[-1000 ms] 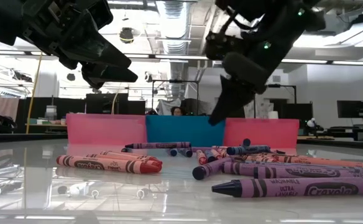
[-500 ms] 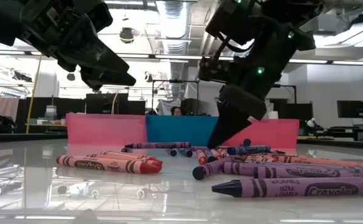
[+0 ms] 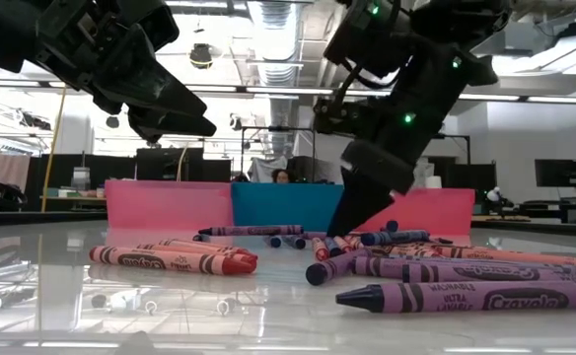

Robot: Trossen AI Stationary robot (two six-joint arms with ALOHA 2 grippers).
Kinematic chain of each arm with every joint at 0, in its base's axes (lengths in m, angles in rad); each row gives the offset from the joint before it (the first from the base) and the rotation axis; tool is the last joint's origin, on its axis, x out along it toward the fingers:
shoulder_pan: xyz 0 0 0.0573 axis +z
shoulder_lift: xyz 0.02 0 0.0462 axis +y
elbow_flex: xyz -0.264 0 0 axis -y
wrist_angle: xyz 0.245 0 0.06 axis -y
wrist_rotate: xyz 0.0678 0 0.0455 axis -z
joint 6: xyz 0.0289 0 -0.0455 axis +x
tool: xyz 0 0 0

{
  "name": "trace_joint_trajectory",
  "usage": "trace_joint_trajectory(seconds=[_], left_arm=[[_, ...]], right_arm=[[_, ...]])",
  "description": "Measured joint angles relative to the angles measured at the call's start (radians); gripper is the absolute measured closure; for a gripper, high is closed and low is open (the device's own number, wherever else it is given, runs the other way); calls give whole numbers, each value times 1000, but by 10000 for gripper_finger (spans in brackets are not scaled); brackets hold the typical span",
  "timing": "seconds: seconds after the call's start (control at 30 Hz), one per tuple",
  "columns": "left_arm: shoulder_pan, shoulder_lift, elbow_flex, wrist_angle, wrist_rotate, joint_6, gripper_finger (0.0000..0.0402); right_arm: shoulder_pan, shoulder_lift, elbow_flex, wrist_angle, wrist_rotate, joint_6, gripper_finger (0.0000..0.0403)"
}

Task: Sort crayons
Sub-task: Put the violet crayon into the blue bin

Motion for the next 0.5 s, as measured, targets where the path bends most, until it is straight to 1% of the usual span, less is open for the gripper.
trace_joint_trajectory(seconds=[0.23, 0.3, 0.4, 0.5], left_arm=[[0, 0, 0, -12, -8, -3, 198], [0, 0, 0, -14, -9, -6, 198], [0, 0, 0, -7, -10, -10, 198], [0, -8, 0, 24, -8, 5, 198]], right_arm=[[1, 42, 3, 14, 8, 23, 347], [1, 42, 3, 12, 16, 28, 356], [1, 35, 2, 10, 16, 38, 379], [1, 13, 0, 5, 22, 37, 397]])
